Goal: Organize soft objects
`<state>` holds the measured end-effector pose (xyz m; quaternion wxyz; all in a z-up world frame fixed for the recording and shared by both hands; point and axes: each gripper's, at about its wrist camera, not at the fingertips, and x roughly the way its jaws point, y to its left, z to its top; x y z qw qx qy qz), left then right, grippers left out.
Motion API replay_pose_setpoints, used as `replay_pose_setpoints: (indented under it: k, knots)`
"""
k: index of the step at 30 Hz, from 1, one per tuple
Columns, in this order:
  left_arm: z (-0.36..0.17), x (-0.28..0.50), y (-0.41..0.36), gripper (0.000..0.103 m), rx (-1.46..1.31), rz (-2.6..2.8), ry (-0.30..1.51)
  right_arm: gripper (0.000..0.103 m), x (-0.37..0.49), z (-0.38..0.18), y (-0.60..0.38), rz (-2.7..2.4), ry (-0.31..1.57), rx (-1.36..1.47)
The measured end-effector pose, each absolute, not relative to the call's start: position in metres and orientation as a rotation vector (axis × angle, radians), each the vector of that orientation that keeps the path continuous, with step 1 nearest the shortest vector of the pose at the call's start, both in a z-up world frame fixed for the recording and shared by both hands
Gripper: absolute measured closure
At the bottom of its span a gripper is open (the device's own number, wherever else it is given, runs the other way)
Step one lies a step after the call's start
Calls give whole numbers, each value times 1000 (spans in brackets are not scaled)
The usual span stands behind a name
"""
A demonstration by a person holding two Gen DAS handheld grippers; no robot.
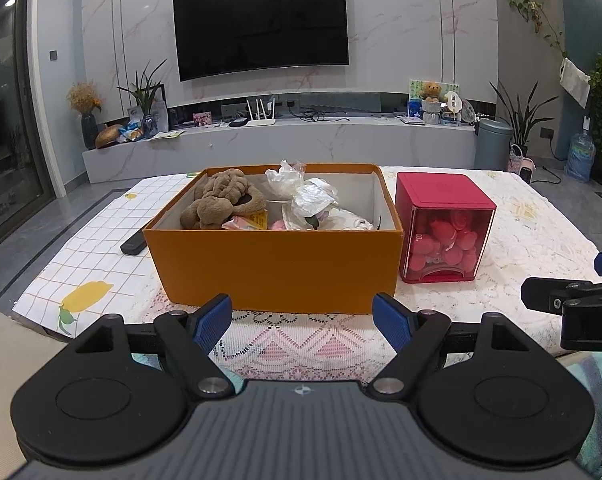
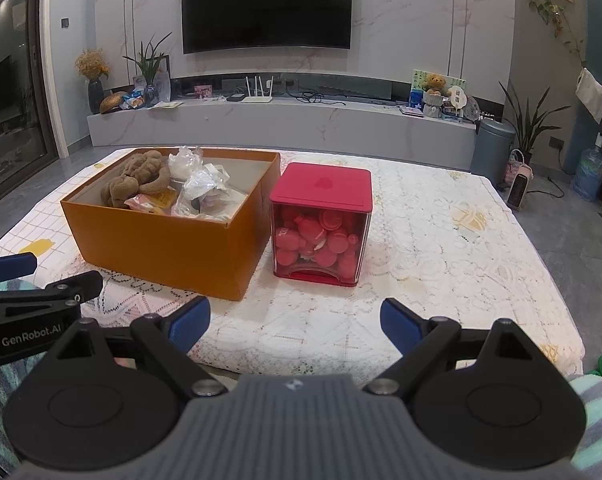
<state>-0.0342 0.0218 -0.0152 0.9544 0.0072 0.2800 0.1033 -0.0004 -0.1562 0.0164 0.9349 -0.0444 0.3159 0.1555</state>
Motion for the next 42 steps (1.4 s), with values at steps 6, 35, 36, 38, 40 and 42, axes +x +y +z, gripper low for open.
replay_pose_setpoints:
  k: [6,35,36,38,40,42]
  knots:
    - [-15,-35,22,9,13,209,569,12,-1,17,-156,316,644,-92]
    - [-15,-38,21,9,2,203,573,9,-3,17,-156,323,643,-93]
    - [-15,-38,21,9,2,203,572,9,-4,16,-156,325,644,-93]
    - [-15,-38,21,9,1,203,572,9,-4,16,-155,326,646,-95]
    - [-15,-39,21,9,1,204,572,9,-5,15,-155,328,647,-97]
    - [-15,-38,21,9,1,203,573,9,-6,15,-155,328,646,-97]
